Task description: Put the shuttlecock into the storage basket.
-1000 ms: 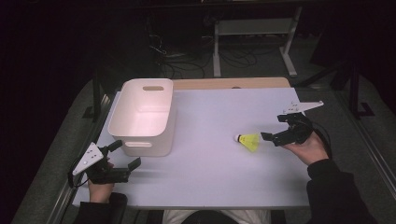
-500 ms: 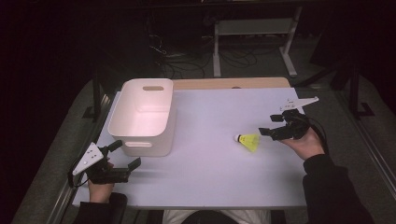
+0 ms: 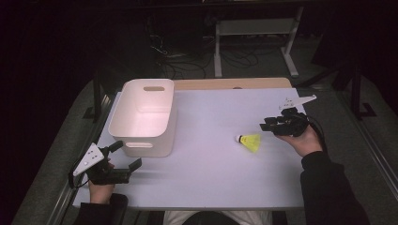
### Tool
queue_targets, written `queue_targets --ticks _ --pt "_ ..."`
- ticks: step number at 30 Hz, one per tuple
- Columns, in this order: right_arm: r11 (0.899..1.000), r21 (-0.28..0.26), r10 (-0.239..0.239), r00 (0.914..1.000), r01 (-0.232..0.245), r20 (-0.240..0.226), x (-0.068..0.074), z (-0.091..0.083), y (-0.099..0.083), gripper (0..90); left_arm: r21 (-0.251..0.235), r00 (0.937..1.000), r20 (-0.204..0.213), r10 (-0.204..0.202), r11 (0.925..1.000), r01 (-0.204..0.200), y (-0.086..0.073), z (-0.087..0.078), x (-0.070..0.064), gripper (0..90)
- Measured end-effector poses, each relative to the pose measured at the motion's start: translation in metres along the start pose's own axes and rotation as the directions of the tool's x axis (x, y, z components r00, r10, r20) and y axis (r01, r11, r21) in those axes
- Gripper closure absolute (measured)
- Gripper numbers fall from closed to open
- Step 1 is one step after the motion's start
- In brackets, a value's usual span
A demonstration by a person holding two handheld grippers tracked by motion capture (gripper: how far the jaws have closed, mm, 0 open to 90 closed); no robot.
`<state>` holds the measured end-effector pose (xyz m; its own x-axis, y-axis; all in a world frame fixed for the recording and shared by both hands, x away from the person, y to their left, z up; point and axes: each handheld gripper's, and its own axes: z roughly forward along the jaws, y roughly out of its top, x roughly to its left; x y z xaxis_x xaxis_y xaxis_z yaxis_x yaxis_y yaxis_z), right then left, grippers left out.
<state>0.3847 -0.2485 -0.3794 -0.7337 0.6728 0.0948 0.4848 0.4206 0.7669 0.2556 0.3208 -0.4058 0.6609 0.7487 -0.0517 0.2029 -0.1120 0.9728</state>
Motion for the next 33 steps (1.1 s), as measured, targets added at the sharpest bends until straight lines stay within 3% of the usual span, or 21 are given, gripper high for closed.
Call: queue_targets --ticks 1,5,9,17,33 --pt "1.000 0.003 0.002 1.0000 -0.002 -0.007 -0.003 0.003 0.000 70.3 -0.001 1.0000 0.000 0.000 1.0000 0.000 0.000 0.000 0.000 0.0" --pt "1.000 0.005 0.008 0.9999 -0.008 -0.015 -0.006 0.006 -0.001 77.5 -0.001 1.0000 0.001 0.000 1.0000 0.000 0.000 0.000 0.000 0.0" --pt "0.999 0.035 0.004 1.0000 -0.004 0.004 -0.009 0.015 -0.002 88.4 0.000 1.0000 0.001 0.000 1.0000 0.000 0.000 0.000 0.000 0.0" --pt "0.994 0.108 0.020 0.9997 -0.021 0.011 -0.014 0.030 -0.006 88.7 0.000 1.0000 0.002 0.001 1.0000 -0.001 0.000 0.000 0.000 0.0" --pt "0.985 0.169 0.043 0.9989 -0.039 -0.017 -0.022 0.048 -0.013 88.7 0.000 1.0000 0.003 0.001 1.0000 -0.001 0.000 0.000 0.000 0.0"
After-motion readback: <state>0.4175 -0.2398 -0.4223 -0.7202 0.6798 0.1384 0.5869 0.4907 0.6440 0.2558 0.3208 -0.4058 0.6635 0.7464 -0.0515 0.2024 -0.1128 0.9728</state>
